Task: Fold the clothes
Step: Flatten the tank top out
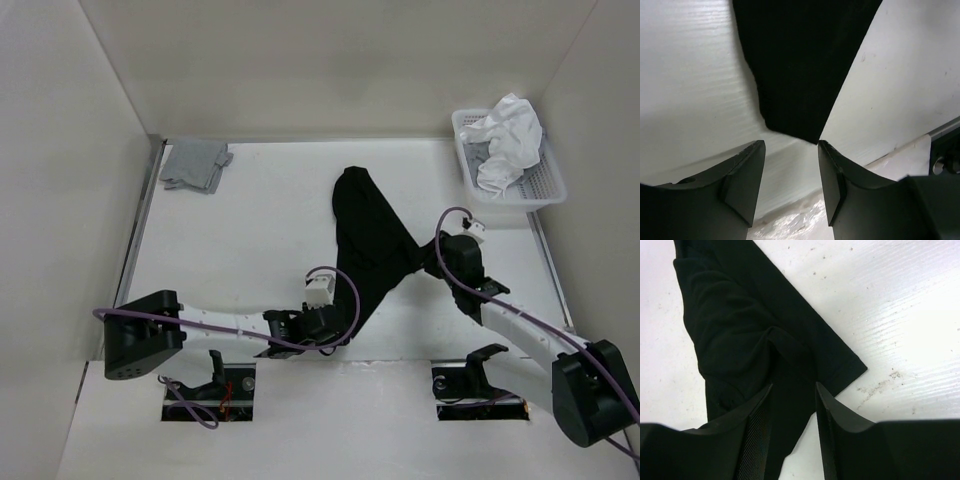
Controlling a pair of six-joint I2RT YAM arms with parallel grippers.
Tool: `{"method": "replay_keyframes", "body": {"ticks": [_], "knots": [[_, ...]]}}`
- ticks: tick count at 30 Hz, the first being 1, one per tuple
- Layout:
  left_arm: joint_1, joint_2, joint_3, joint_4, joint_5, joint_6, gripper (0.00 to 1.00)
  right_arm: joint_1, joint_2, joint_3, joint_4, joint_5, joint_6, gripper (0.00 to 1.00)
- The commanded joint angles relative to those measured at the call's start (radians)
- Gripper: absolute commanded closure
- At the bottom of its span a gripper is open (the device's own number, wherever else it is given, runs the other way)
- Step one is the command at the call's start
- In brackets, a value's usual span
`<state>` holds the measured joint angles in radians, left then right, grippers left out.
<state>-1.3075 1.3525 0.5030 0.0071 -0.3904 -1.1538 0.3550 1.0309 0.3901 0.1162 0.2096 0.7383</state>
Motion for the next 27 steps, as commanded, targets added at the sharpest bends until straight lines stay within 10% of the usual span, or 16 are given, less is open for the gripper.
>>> {"method": "replay_keyframes", "body": {"ticks": [1,9,15,20,27], "knots": [[-0.003,0.037,0.034,0.031,-0.024,-0.006,0.55,0.0,0.058,0.042,0.014,0.002,-0.013,0.56],[0.04,0.051,0.003,0.088,-0.024,0.008,0.7,0.069,0.306,0.164,0.036,0.004,-0.03,0.57],[0.102,-0.012,-0.018,0.142,-0.024,0.068,0.93,0.094,0.345,0.22,0.051,0.089,-0.017,0.96],[0.19,-0.209,-0.043,0.146,-0.028,0.134,0.97,0.115,0.206,0.222,0.014,0.134,-0.028,1.0],[0.259,-0.342,-0.084,0.128,0.008,0.131,0.97,0.109,0.276,0.243,-0.098,0.091,-0.086,0.51]]}}
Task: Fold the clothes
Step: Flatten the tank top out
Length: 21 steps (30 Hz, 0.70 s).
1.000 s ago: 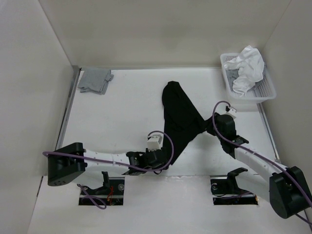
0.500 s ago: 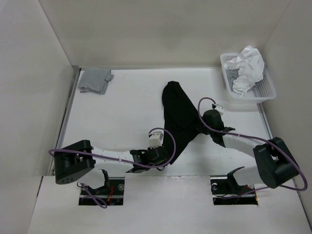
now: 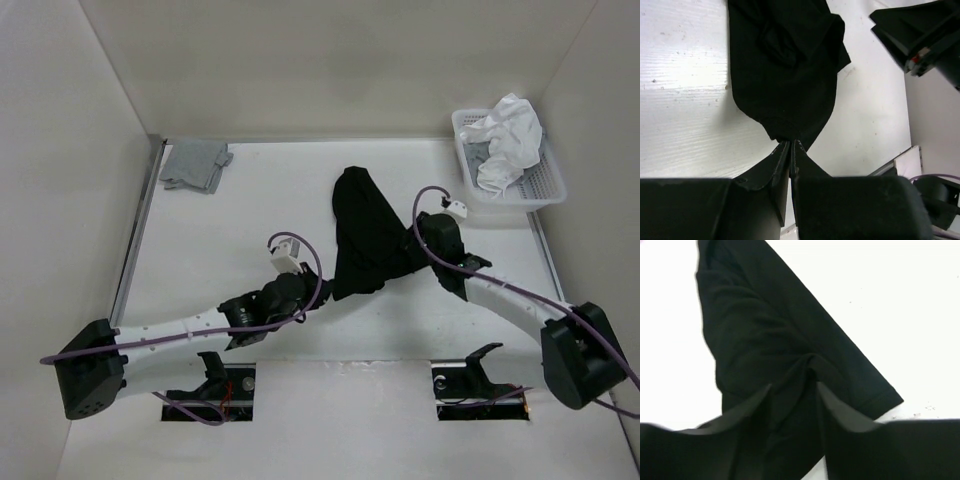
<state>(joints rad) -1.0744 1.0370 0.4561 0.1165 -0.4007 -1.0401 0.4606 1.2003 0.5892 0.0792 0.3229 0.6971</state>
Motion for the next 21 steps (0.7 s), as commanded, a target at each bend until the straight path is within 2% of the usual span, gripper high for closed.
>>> {"method": "replay_keyframes", "body": {"ticks": [1,7,13,15,16,17,18,21], "knots": [[0.035,-0.034,-0.046,0.025,0.029,0.009,0.97,0.002,0.123,0.047,-0.059,-0.028,-0.044,0.51],[0.081,-0.069,-0.074,0.038,0.065,0.0,0.97,0.01,0.235,0.101,-0.058,-0.019,-0.045,0.54],[0.097,-0.087,-0.082,0.038,0.069,0.006,0.97,0.01,0.266,0.112,-0.047,0.03,-0.033,0.57],[0.107,-0.088,-0.08,0.04,0.077,0.014,0.97,0.01,0.295,0.138,-0.048,0.015,-0.036,0.74],[0.116,-0.088,-0.08,0.044,0.085,0.02,0.97,0.01,0.298,0.142,-0.042,0.015,-0.031,0.88],[0.126,-0.091,-0.077,0.049,0.091,0.025,0.97,0.01,0.297,0.146,-0.035,0.021,-0.028,0.95],[0.135,-0.095,-0.074,0.054,0.095,0.031,0.97,0.01,0.279,0.147,-0.023,0.025,-0.024,1.0],[0.172,-0.112,-0.024,0.061,0.118,0.084,0.97,0.02,0.135,0.124,0.04,0.077,-0.033,1.0]]}}
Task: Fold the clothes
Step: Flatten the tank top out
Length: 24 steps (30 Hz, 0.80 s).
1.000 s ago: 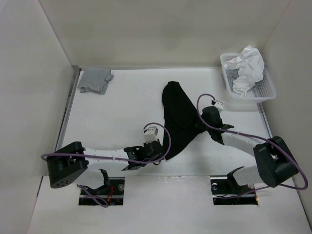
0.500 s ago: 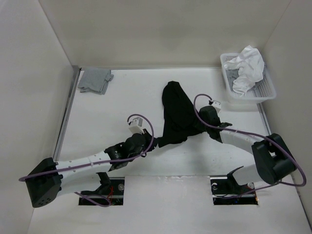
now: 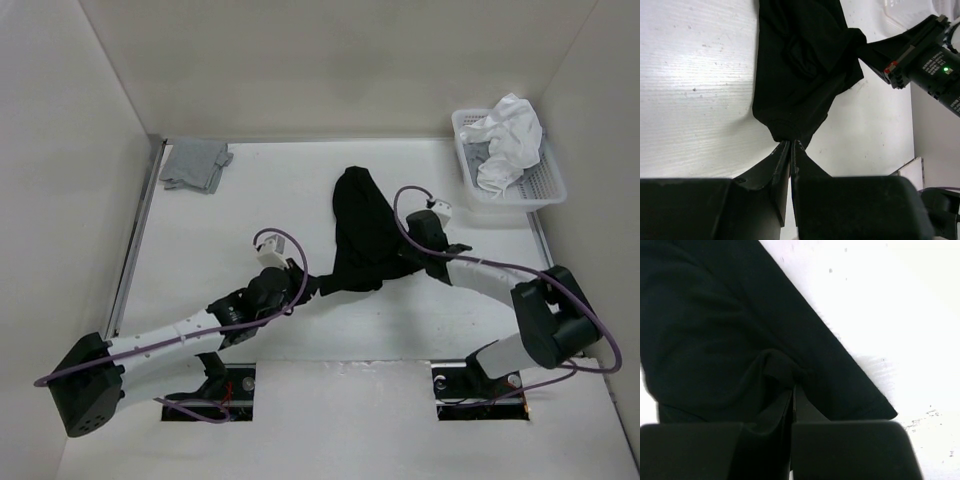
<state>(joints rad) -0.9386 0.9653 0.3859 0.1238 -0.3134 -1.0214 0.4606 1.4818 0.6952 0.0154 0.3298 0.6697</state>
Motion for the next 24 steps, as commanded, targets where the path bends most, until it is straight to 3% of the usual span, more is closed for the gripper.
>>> {"method": "replay_keyframes", "body": {"ticks": [1,4,8,13,19,24], "knots": [[0.045,-0.045,0.068,0.054,0.036,0.084,0.97,0.023,-0.187,0.015,0.109,0.075,-0.009,1.0],[0.054,-0.065,0.142,0.05,0.037,0.144,0.97,0.037,-0.416,0.016,0.08,0.092,-0.03,1.0],[0.033,-0.108,0.24,0.042,0.025,0.207,0.97,0.063,-0.704,0.13,-0.098,0.15,-0.079,1.0],[-0.088,-0.134,0.303,0.051,-0.015,0.222,0.97,0.155,-0.853,0.356,-0.233,0.227,-0.194,1.0],[-0.226,-0.108,0.291,0.103,-0.093,0.219,0.97,0.149,-0.683,0.49,-0.209,0.166,-0.295,0.98],[-0.248,-0.131,0.226,0.12,-0.128,0.175,0.97,0.053,-0.364,0.549,-0.071,-0.09,-0.262,0.98]]}}
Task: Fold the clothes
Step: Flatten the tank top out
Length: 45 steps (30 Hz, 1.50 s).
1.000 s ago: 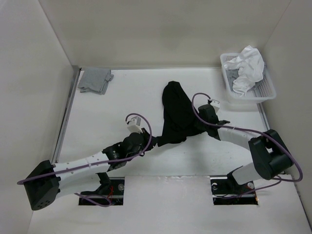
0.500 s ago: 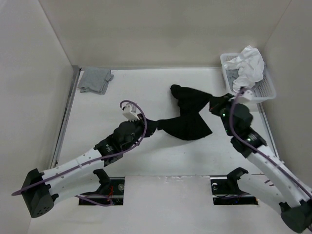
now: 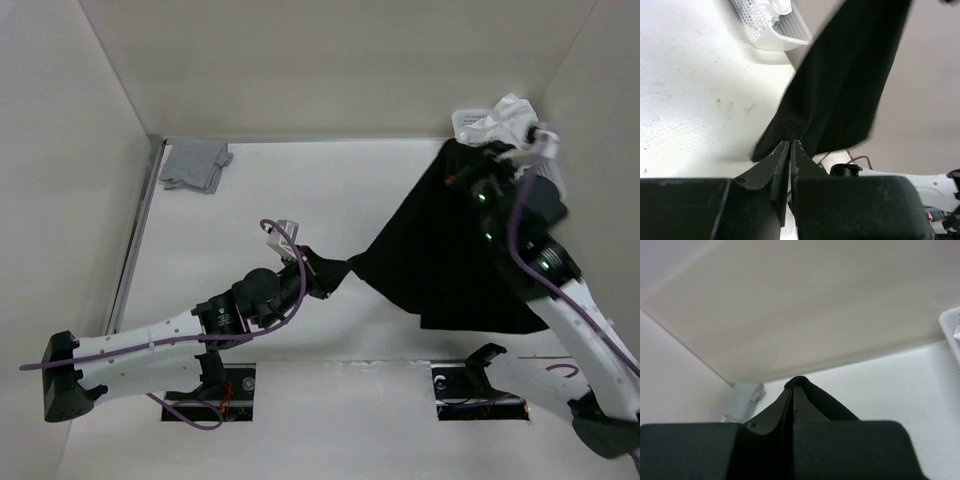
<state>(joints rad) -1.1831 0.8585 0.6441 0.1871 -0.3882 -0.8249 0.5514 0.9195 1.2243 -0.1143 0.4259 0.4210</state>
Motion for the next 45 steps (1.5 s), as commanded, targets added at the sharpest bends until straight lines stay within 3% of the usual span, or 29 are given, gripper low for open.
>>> {"method": "replay_keyframes", "body": {"ticks": [1,5,9,12,14,16,18,19,22,23,26,31,36,40,45], "knots": [[0.003,-0.042,-0.049,0.052,-0.057,-0.035,0.97,-0.055,0.314,0.07,0.071,-0.253,0.001,0.97],[0.041,-0.136,-0.124,0.023,-0.074,-0.066,0.97,-0.054,0.683,0.311,0.061,-0.381,0.015,0.97],[0.148,-0.278,-0.22,-0.108,-0.095,-0.15,0.97,-0.006,1.077,0.707,-0.062,-0.476,0.038,0.92],[0.274,-0.367,-0.289,-0.219,-0.078,-0.238,0.94,0.026,1.274,1.01,-0.146,-0.457,0.041,0.65],[0.355,-0.406,-0.325,-0.273,-0.058,-0.275,0.9,0.041,1.271,1.028,-0.151,-0.449,0.035,0.51],[0.447,-0.443,-0.35,-0.313,-0.022,-0.289,0.81,0.054,1.199,0.925,-0.147,-0.432,0.027,0.46],[0.55,-0.487,-0.366,-0.351,0.02,-0.281,0.78,0.069,1.049,0.658,-0.081,-0.395,0.006,0.47],[0.601,-0.507,-0.371,-0.379,0.038,-0.27,0.76,0.078,0.957,0.473,-0.026,-0.369,-0.005,0.59],[0.72,-0.512,-0.38,-0.422,0.078,-0.209,0.74,0.081,0.787,0.136,0.04,-0.316,0.025,0.89],[0.745,-0.495,-0.382,-0.422,0.086,-0.189,0.74,0.081,0.727,0.018,0.056,-0.299,0.057,0.94],[0.781,-0.354,-0.376,-0.414,0.135,-0.122,0.74,0.058,0.596,-0.221,0.099,-0.259,0.111,0.95],[0.68,-0.191,-0.353,-0.439,0.12,-0.066,0.74,0.052,0.444,-0.422,0.145,-0.23,0.131,0.86],[0.416,-0.098,-0.293,-0.426,-0.001,-0.014,0.82,0.046,0.418,-0.488,0.188,-0.254,0.147,0.79],[0.18,0.149,-0.157,-0.433,-0.216,0.096,0.83,0.048,0.404,-0.505,0.209,-0.266,0.156,0.78],[0.095,0.437,-0.031,-0.456,-0.305,0.135,0.75,0.048,0.354,-0.548,0.223,-0.279,0.162,0.77]]}}
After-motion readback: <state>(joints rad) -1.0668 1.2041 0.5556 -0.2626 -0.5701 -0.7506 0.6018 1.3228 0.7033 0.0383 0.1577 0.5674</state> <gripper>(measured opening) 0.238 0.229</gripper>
